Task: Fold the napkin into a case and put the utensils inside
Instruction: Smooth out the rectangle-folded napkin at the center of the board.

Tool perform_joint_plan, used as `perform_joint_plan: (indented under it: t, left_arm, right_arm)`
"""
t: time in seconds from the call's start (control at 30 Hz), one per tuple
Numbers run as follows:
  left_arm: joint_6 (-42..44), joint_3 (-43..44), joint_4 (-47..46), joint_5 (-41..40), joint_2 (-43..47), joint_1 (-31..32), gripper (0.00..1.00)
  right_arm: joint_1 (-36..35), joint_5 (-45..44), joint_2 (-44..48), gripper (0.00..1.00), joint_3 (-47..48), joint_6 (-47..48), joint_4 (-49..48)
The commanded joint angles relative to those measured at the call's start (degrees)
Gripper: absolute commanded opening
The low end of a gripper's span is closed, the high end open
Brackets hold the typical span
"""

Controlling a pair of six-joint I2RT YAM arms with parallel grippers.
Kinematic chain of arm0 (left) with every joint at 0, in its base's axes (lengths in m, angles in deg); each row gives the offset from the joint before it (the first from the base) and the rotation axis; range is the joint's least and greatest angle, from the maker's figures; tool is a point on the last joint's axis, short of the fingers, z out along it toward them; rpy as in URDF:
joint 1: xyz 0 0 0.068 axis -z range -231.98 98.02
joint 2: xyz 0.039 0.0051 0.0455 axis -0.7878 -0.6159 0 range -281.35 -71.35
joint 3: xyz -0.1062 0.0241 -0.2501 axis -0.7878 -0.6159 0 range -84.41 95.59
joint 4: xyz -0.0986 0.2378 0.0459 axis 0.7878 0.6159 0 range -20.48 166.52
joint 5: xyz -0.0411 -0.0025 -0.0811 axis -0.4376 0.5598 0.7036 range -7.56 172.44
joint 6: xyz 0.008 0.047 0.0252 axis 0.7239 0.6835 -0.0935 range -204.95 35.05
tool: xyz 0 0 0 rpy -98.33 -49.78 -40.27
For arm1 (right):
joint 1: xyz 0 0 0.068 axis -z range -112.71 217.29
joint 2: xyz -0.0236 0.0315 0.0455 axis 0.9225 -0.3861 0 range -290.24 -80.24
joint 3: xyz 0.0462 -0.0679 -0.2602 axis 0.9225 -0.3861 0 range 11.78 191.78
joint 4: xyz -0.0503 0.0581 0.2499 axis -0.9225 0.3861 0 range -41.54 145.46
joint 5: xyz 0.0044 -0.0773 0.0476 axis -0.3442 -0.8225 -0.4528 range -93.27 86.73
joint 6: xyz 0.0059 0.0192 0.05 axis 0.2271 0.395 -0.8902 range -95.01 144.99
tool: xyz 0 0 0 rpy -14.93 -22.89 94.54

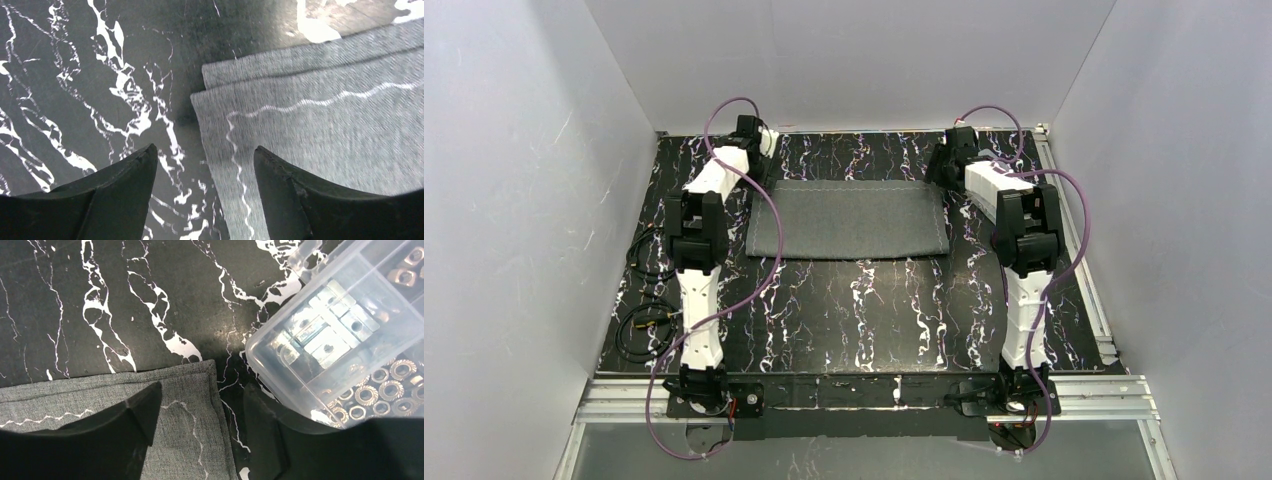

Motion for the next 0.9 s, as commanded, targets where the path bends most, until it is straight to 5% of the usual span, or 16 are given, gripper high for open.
perform_joint_plan:
  t: [0.0, 0.1, 0.2, 0.4, 0.63, 0.87]
  left_arm:
    - [1.8, 1.9, 7.1, 4.8, 11.6, 0.1, 0.78]
    - [4.0, 2.7, 14.7, 14.4, 15.4, 0.1, 0.83]
    - [7.1, -1.9, 21.8, 25.4, 18.0, 0.6, 0.84]
    - [14.4, -14.9, 26.2, 29.6, 18.0, 4.6, 0.79]
    - [14.7, -8.4, 34.7, 38.4, 12.6, 4.7, 0.58]
    - [11.5, -4.6, 36.0, 45.1, 11.1, 7.8, 0.54]
  right_arm:
    - [0.1, -2.3, 6.0, 0.72, 1.5, 0.3, 1.4]
    - [-0.4, -1.2, 12.1, 0.74, -0.9, -0.1, 1.6]
    - [-1.6, 4.2, 16.1, 0.67, -3.4, -0.5, 3.8]
    - [-2.9, 32.9, 15.7, 0.41, -5.2, 1.5, 15.2]
    - [-11.3, 36.3, 15.7, 0.27, -8.1, 5.9, 23.1]
    - [-16.3, 43.7, 10.9, 0.20, -7.2, 4.6, 23.3]
